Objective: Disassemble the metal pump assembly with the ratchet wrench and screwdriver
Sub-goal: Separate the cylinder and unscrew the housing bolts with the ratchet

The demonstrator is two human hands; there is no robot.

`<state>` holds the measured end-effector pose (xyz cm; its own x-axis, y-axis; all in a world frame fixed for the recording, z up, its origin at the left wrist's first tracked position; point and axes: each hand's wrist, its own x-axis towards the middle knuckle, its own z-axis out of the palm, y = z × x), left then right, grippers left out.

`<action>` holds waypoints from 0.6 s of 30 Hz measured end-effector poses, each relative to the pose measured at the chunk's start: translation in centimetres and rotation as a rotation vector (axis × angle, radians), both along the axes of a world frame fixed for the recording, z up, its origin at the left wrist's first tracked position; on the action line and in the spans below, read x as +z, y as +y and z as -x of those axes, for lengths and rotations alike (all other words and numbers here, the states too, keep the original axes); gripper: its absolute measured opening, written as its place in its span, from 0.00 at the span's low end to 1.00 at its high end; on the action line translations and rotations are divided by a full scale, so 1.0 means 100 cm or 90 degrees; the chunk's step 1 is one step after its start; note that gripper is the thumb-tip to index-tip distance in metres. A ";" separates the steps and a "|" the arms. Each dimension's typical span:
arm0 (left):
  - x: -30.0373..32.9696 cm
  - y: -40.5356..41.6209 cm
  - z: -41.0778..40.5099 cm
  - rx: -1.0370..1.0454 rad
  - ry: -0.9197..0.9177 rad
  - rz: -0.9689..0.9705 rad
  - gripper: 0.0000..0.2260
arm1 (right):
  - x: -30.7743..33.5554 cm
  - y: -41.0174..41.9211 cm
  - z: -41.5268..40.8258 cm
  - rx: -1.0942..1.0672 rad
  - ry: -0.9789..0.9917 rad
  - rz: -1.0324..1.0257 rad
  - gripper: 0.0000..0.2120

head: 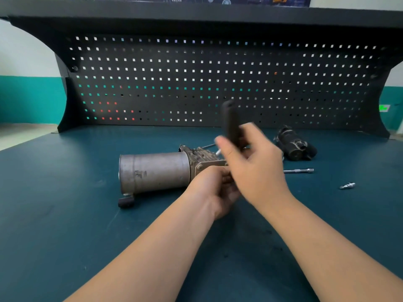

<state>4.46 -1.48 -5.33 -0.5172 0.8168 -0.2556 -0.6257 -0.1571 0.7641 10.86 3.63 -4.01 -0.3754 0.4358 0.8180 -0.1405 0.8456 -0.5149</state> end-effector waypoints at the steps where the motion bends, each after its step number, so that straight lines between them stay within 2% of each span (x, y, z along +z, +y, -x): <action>1: -0.001 0.003 0.001 0.004 -0.028 0.006 0.10 | 0.002 0.008 0.001 -0.016 0.061 0.127 0.07; 3: -0.001 0.007 0.003 0.008 -0.044 0.021 0.07 | 0.004 0.029 0.000 0.004 0.195 0.516 0.04; 5: 0.000 0.006 0.001 0.006 -0.043 0.030 0.08 | -0.004 0.042 -0.005 0.063 0.236 0.900 0.04; 6: 0.001 0.006 -0.001 0.002 -0.039 0.039 0.07 | -0.010 0.046 -0.006 0.073 0.225 1.007 0.05; 7: 0.000 0.006 -0.002 -0.006 -0.037 0.045 0.07 | -0.011 0.046 -0.006 0.070 0.203 1.042 0.06; 8: 0.001 0.004 -0.005 -0.014 -0.033 0.054 0.07 | -0.010 0.044 -0.006 0.064 0.178 1.005 0.06; 9: 0.001 0.004 -0.006 -0.017 -0.032 0.058 0.07 | -0.008 0.043 -0.005 0.056 0.170 0.907 0.06; 12: 0.002 0.002 -0.006 -0.033 -0.036 0.058 0.09 | 0.005 0.031 -0.006 0.054 0.133 0.361 0.05; 13: 0.003 0.000 -0.006 -0.034 -0.048 0.052 0.09 | 0.006 0.026 -0.007 0.060 0.090 0.211 0.06; 14: 0.004 0.000 -0.006 -0.032 -0.061 0.046 0.09 | 0.006 0.020 -0.008 0.064 0.056 0.119 0.08; 16: 0.005 -0.001 -0.005 -0.025 -0.075 0.040 0.08 | 0.005 0.013 -0.008 0.058 0.035 0.074 0.09; 18: 0.005 -0.001 -0.003 -0.027 -0.065 0.037 0.07 | 0.005 0.015 -0.007 0.044 0.066 0.149 0.08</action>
<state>4.80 -1.56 -4.85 -0.4513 0.8198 -0.3525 -0.7060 -0.0864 0.7029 11.54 5.17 -3.48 -0.3308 0.5938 0.7335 -0.2560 0.6916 -0.6754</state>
